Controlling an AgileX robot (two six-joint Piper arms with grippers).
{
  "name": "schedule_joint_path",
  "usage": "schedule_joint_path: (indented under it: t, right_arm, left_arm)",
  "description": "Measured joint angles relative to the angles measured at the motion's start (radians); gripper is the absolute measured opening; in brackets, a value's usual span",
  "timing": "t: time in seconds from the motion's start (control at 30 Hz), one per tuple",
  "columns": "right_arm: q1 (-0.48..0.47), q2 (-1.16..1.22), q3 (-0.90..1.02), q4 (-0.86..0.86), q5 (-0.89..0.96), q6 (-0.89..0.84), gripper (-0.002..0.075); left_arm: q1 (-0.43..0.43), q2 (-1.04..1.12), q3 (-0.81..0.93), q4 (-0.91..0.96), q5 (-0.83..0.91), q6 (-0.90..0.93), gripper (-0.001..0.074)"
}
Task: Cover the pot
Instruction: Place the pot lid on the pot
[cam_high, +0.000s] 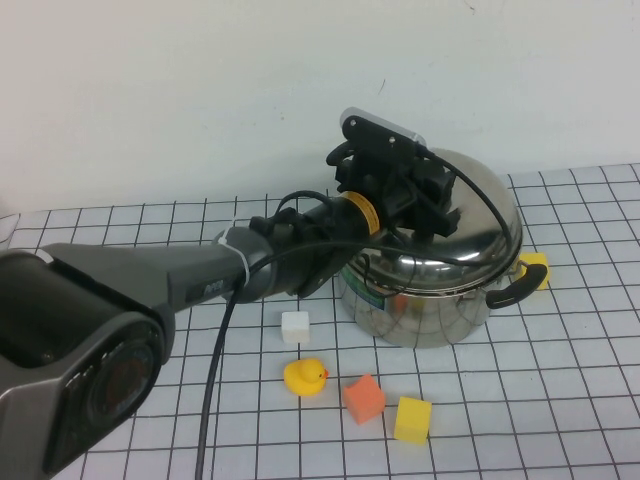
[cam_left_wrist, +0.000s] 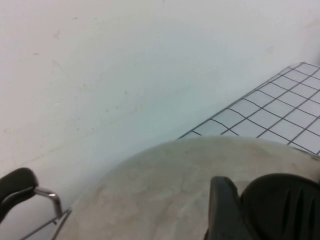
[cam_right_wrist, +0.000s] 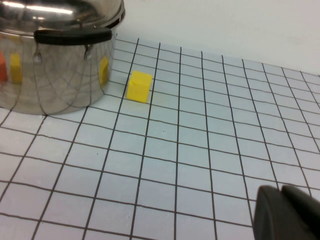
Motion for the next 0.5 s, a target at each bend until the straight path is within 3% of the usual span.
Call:
schedule_joint_path:
  t: [0.5]
  right_arm:
    - [0.000,0.000,0.000,0.000,0.000,0.000,0.0009]
  left_arm:
    - [0.005,0.020,0.000,-0.021,-0.052,0.015,0.0322]
